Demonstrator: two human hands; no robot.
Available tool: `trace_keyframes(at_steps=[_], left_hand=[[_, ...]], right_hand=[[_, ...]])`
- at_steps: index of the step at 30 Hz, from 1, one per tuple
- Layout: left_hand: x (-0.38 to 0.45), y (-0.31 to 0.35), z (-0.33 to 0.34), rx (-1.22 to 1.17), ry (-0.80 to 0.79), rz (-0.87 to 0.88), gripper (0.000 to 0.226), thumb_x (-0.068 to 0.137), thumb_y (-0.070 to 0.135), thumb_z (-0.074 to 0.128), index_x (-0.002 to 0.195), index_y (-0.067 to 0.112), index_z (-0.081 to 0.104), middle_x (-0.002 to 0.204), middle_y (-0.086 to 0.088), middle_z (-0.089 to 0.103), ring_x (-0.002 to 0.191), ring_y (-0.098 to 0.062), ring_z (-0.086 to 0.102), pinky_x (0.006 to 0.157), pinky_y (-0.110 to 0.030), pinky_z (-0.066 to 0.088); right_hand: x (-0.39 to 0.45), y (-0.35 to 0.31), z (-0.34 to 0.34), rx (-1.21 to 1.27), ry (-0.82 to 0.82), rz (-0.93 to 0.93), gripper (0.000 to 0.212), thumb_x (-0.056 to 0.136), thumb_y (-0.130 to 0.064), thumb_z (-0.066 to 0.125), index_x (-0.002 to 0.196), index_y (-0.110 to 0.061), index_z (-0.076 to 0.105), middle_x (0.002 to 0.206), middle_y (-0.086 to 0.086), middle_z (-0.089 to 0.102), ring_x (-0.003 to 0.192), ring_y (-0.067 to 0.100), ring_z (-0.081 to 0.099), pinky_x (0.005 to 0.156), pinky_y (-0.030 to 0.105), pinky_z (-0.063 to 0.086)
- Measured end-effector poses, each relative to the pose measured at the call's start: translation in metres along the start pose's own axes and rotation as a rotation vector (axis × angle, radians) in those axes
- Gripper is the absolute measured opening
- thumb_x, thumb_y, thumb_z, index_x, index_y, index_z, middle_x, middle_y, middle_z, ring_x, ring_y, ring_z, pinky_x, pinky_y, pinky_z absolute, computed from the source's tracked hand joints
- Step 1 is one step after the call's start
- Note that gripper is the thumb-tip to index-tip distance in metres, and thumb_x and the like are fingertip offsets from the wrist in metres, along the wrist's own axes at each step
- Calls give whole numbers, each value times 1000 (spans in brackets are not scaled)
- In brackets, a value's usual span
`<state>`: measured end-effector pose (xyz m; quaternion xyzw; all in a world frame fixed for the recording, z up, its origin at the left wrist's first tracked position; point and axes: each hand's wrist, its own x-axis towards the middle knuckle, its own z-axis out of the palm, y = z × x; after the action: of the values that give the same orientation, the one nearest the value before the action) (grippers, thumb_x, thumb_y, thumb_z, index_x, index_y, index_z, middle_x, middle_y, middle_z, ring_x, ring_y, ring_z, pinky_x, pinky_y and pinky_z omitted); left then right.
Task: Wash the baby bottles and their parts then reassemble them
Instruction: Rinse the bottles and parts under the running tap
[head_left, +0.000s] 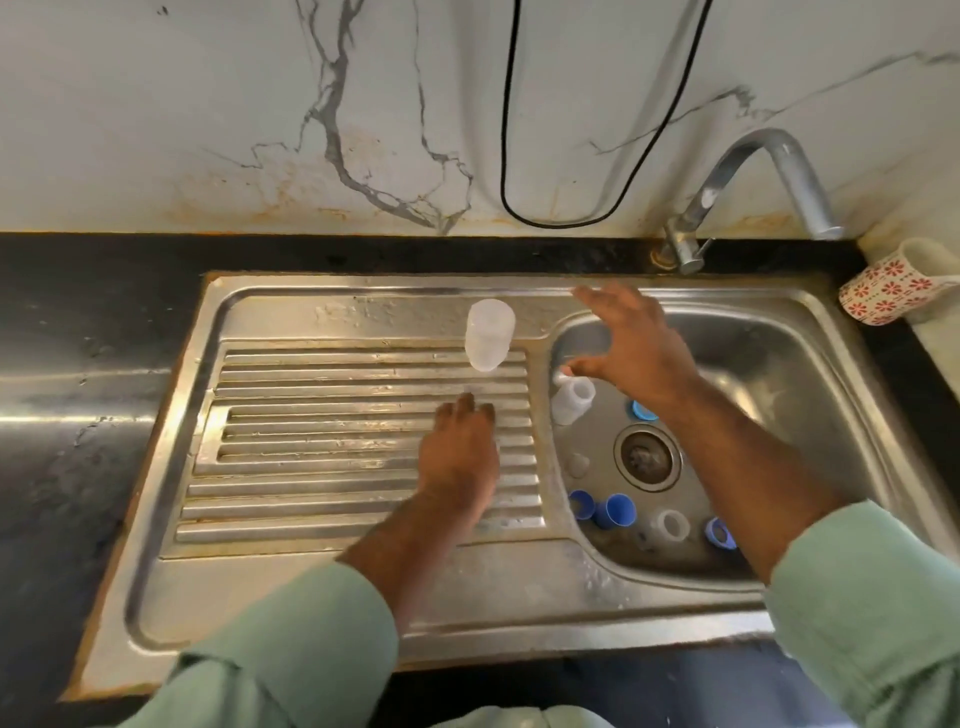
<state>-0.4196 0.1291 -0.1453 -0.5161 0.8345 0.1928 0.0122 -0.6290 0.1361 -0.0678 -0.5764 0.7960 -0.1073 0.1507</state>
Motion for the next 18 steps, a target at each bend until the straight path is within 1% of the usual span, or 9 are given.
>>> trace_keyframes(at_steps=[2,4,5,7,9,12,15,16,18], left_hand=[[-4,28,10,-1,43,85,35,96,17,58,131,16,55,132,-4,55,120,-22,53,91,-34,52],[8,48,13,9,-2,113,26,96,15,56,122,14,60,120,-4,60,111,-24,57,86,-35,50],[16,54,14,38,-20,116,23,96,14,55,118,14,62,116,-5,61,109,-24,57,85,-36,50],[31,65,18,115,-20,90,23,96,14,53,116,15,64,114,-6,63,108,-25,57,83,-36,50],[44,72,23,124,-22,31,26,98,16,51,119,18,66,115,-5,63,109,-23,56,84,-36,49],[56,85,26,87,-25,-58,31,98,17,45,121,20,66,115,-2,64,110,-22,57,85,-36,48],[64,109,22,77,1,-93,28,100,20,44,116,19,67,111,-5,67,105,-26,61,82,-36,47],[70,119,22,37,-3,-104,27,100,20,45,113,17,68,109,-7,68,102,-28,63,82,-36,48],[83,132,22,-149,28,-116,24,98,22,51,107,17,73,101,-7,73,92,-26,68,81,-35,54]], right_hand=[[-7,33,14,77,-12,73,79,76,-36,81,144,-26,44,148,1,40,136,23,36,108,40,34],[-4,63,35,171,-1,149,56,81,-33,77,132,-20,58,135,4,54,124,25,51,100,35,41],[-2,75,44,183,-25,165,49,83,-31,74,128,-18,61,130,5,57,119,26,54,97,35,44],[7,97,64,143,-138,118,49,85,-27,72,131,-17,58,131,6,54,120,27,52,99,36,42],[19,110,85,58,-255,66,64,83,-30,74,141,-19,49,137,10,46,124,31,46,103,37,39],[34,122,117,34,-293,56,78,82,-41,74,148,-25,36,143,13,35,124,37,41,104,43,40],[40,129,142,182,-296,-17,64,85,-36,69,142,-26,43,137,9,40,122,32,44,100,42,42],[39,136,144,218,-288,-48,56,85,-35,68,137,-26,48,133,5,45,121,29,45,98,40,43],[38,147,142,280,-229,-70,46,82,-38,68,126,-28,58,124,-1,53,118,24,47,94,36,44]])
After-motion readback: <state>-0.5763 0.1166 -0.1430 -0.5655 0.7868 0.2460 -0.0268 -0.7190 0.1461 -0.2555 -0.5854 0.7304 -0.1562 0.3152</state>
